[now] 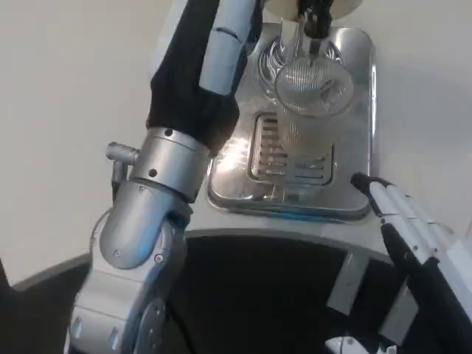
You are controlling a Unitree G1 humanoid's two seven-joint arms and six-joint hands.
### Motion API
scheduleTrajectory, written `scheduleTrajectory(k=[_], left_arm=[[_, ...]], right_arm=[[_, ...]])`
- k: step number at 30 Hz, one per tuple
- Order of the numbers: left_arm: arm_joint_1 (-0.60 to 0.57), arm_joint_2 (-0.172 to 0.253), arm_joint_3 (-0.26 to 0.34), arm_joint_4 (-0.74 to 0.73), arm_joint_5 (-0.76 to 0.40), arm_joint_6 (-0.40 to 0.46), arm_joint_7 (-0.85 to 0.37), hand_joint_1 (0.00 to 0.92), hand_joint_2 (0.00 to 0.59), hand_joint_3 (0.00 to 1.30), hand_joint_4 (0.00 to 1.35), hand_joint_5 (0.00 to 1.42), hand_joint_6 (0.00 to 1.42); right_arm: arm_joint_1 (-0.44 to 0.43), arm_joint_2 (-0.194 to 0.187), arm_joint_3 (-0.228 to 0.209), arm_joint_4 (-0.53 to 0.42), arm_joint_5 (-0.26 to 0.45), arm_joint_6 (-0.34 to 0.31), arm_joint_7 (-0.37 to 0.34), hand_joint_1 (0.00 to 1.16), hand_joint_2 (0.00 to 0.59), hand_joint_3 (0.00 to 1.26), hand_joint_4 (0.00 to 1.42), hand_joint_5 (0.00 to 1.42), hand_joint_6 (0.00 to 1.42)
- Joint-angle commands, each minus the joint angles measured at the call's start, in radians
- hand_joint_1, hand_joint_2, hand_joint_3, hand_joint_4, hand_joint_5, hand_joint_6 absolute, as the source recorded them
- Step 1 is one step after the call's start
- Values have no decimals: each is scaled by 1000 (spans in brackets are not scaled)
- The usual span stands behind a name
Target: Grasp the cup under the faucet to collect the drink, then remove the cup.
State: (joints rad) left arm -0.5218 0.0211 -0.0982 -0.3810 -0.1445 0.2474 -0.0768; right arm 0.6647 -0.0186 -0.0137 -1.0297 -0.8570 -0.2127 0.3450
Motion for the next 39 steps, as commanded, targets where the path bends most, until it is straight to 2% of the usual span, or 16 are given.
scheduleTrajectory(k=[1, 8, 23, 28, 32, 39], left_arm=[[-2, -7, -17, 7, 6, 18, -14, 0, 212, 0, 0, 0, 0], [7, -20, -52, -2, 4, 27, -25, 0, 214, 0, 0, 0, 0], [26, -27, -82, -17, 7, 35, -37, 0, 220, 0, 0, 0, 0], [22, -11, -87, -18, 15, 41, -47, 0, 221, 0, 0, 0, 0], [9, 22, -97, -11, 31, 42, -77, 0, 223, 0, 0, 0, 0], [-16, 81, -130, 26, 85, -6, -152, 0, 236, 0, 0, 0, 0]], right_arm=[[17, -3, 11, -11, -7, 1, -18, 663, 283, 32, 21, 49, 143], [32, 0, 15, -17, -9, 2, -23, 659, 298, 34, 21, 51, 143], [36, 18, 10, -18, -5, -20, -13, 660, 303, 34, 21, 60, 143], [27, 19, 12, -18, -5, -16, -4, 658, 302, 34, 21, 60, 143], [23, 16, 13, -18, -5, -10, -1, 652, 305, 34, 21, 60, 143], [28, 0, 5, -17, 6, 6, -8, 607, 299, 34, 21, 60, 143]])
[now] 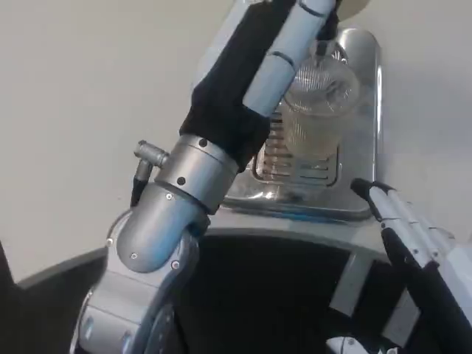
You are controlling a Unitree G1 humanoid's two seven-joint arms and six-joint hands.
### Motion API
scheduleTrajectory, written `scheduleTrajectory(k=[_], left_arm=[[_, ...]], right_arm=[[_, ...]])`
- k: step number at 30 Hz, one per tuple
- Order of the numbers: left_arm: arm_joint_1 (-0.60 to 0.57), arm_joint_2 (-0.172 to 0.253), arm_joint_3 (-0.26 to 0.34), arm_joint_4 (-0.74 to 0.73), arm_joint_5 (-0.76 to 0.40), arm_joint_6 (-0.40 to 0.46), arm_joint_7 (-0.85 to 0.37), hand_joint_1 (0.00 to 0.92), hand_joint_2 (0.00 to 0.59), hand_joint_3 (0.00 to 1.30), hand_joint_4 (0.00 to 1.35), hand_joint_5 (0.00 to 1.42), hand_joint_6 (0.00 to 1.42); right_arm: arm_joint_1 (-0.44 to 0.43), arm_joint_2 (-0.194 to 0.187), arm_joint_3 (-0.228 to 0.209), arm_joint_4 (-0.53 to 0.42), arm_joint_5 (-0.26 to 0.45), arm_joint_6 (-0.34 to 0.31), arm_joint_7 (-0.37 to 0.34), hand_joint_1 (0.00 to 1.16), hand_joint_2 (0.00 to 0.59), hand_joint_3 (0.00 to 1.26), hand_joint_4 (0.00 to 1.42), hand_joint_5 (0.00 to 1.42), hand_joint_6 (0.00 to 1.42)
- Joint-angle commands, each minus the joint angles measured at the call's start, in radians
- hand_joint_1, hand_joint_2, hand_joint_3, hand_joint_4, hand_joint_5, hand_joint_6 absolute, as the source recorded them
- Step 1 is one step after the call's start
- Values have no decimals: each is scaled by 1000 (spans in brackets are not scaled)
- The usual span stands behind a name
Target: Grasp the cup under the faucet to collect the drink, then remove the cup.
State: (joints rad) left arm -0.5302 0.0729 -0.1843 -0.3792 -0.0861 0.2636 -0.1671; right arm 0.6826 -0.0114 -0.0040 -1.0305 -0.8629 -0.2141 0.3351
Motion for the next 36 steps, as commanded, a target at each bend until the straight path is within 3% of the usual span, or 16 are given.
scheduleTrajectory(k=[1, 7, 11, 17, 26, 32, 36], left_arm=[[-10, 35, -47, 28, 36, -29, -68, 0, 235, 0, 0, 0, 0], [-42, 90, -84, 45, 118, -90, -107, 0, 235, 0, 0, 0, 0], [-53, 105, -97, 57, 145, -124, -128, 0, 237, 0, 0, 0, 0], [-70, 136, -128, 78, 189, -165, -151, 0, 234, 0, 0, 0, 0], [-95, 211, -189, 113, 385, -321, -146, 0, 227, 0, 0, 0, 0], [-92, 222, -198, 133, 453, -383, -135, 0, 226, 0, 0, 0, 0], [-85, 220, -199, 138, 479, -401, -132, 0, 221, 0, 0, 0, 0]], right_arm=[[12, -9, -6, -17, 13, 9, 1, 596, 289, 34, 21, 60, 143], [19, -13, -7, -16, 14, 14, -4, 562, 289, 34, 21, 60, 148], [16, -10, -1, -15, 9, 19, -5, 527, 277, 34, 21, 60, 148], [11, 32, 25, -17, 27, 74, -4, 449, 258, 25, 21, 60, 162], [-15, 87, 64, -17, -9, 130, -5, 329, 204, 25, 21, 60, 162], [-48, 119, 88, -11, -17, 196, -13, 287, 177, 16, 19, 60, 148], [-77, 128, 83, -4, 6, 238, -41, 322, 146, 15, 21, 60, 148]])
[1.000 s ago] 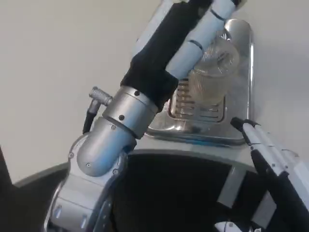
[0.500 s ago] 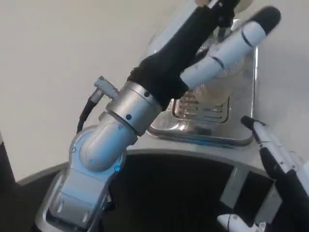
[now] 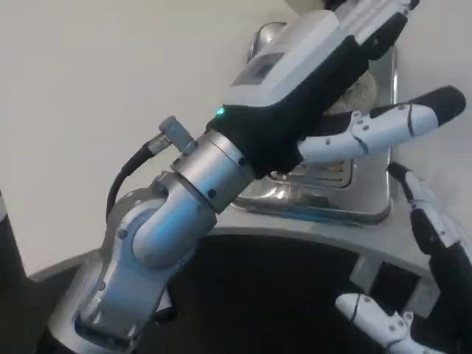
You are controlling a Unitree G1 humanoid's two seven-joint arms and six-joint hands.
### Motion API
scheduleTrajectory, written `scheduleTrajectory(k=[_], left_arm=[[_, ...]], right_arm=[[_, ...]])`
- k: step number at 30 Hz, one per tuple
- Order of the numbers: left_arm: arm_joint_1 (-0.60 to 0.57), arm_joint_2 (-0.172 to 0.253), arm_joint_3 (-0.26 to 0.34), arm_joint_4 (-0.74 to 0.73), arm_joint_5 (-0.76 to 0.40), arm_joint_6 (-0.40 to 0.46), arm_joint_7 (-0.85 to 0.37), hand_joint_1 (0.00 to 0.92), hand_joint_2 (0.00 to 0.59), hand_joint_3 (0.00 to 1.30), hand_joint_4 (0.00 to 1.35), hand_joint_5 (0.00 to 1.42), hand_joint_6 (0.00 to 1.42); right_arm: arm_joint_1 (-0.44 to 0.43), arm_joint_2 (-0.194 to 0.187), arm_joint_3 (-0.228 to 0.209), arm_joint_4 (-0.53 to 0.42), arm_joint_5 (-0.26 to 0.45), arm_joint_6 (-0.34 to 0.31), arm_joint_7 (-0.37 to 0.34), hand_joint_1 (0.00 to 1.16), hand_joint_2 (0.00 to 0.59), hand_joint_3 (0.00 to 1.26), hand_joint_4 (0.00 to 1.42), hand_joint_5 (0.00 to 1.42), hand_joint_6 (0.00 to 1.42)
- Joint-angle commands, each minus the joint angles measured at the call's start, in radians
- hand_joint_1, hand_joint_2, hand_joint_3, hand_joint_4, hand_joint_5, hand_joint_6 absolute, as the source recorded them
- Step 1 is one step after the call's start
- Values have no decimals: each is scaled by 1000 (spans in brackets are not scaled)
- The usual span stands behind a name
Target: Grasp the cup under the faucet to collect the drink, then remove the cup.
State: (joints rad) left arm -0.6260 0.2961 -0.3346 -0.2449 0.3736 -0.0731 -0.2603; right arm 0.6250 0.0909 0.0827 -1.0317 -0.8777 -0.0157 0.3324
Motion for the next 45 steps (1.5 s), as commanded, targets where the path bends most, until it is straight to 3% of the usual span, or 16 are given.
scheduleTrajectory(k=[1, 6, 10, 16, 31, 45], left_arm=[[12, -4, -47, 5, 20, -66, -40, 0, 220, 0, 0, 0, 0], [14, -4, -40, 20, 23, -82, -40, 0, 215, 0, 0, 0, 0], [14, -2, -39, 29, 25, -95, -42, 0, 211, 0, 0, 0, 0], [15, 2, -32, 42, 22, -102, -44, 0, 207, 0, 0, 0, 0], [17, 1, -28, 71, 37, -131, -36, 0, 207, 0, 0, 0, 0], [18, 10, -13, 83, 38, -142, -29, 0, 215, 0, 0, 0, 0]], right_arm=[[-28, 23, -8, -3, 23, 48, -44, 345, 153, 15, 21, 60, 144], [-97, 9, -52, 13, 40, 100, -67, 495, 153, 1, 21, 50, 143], [-159, 7, -63, 52, 42, 142, -96, 656, 174, 0, 0, 28, 144], [-204, 8, -54, 107, 56, 184, -146, 690, 254, 0, 0, 6, 156], [-375, 9, 17, 291, 79, 292, -340, 837, 284, 0, 0, 3, 178], [-454, -23, 21, 363, 134, 334, -381, 868, 309, 0, 0, 13, 178]])
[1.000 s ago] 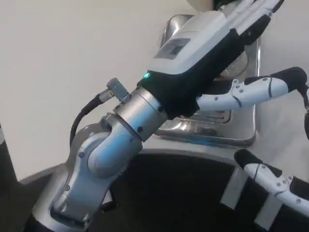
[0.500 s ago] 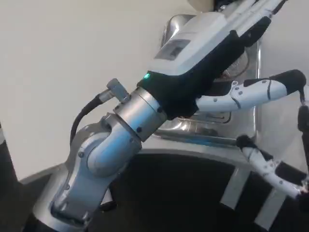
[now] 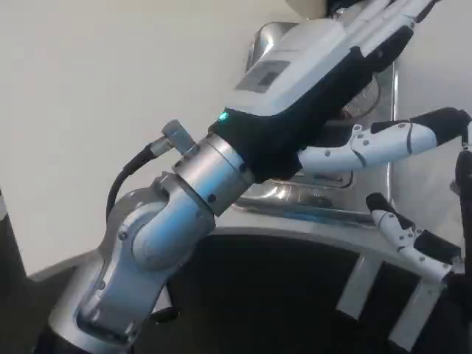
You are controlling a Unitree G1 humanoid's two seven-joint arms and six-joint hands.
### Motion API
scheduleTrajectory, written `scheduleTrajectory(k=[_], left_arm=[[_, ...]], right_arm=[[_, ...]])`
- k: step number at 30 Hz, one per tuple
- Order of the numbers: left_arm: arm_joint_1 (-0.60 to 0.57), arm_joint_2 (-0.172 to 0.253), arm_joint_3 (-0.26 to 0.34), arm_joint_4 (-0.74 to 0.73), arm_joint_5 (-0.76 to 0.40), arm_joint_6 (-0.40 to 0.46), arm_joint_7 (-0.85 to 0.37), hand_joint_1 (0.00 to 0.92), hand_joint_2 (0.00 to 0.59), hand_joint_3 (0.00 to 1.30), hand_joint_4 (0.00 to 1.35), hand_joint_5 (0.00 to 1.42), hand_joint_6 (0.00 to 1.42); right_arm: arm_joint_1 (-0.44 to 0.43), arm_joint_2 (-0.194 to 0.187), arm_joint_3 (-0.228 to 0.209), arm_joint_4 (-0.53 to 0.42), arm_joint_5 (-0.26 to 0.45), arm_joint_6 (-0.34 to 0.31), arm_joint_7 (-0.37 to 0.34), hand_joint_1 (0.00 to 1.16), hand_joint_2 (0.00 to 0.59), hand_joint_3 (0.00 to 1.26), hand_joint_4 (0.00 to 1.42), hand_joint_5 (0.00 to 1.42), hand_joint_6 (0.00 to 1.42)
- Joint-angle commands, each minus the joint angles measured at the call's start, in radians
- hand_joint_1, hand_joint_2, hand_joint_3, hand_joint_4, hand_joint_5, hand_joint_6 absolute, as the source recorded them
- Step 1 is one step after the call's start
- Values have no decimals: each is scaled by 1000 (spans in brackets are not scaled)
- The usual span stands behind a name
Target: Grasp the cup under the faucet to collect the drink, then remove the cup.
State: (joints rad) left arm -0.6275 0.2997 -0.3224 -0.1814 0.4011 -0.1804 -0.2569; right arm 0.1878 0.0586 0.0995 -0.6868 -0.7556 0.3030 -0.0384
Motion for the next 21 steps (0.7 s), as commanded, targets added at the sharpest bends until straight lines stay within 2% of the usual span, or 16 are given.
scheduleTrajectory(k=[1, 8, 10, 21], left_arm=[[21, 7, -23, 19, 11, -34, -31, 0, 215, 0, 0, 0, 0], [35, 8, 8, 11, 23, -20, -5, 0, 215, 0, 0, 0, 0], [48, 9, 40, 2, 28, -9, 23, 0, 215, 0, 0, 0, 0], [154, 6, 238, -58, 85, 52, 201, 0, 198, 0, 0, 0, 0]], right_arm=[[-21, 9, 6, 22, 13, 16, -11, 869, 309, 0, 0, 13, 178], [-81, 4, 11, 65, 26, 32, -8, 866, 314, 0, 0, 14, 178], [-95, 3, 10, 76, 32, 36, -7, 831, 304, 0, 0, 14, 178], [-154, -14, 8, 120, 70, 53, 8, 793, 254, 0, 0, 14, 178]])
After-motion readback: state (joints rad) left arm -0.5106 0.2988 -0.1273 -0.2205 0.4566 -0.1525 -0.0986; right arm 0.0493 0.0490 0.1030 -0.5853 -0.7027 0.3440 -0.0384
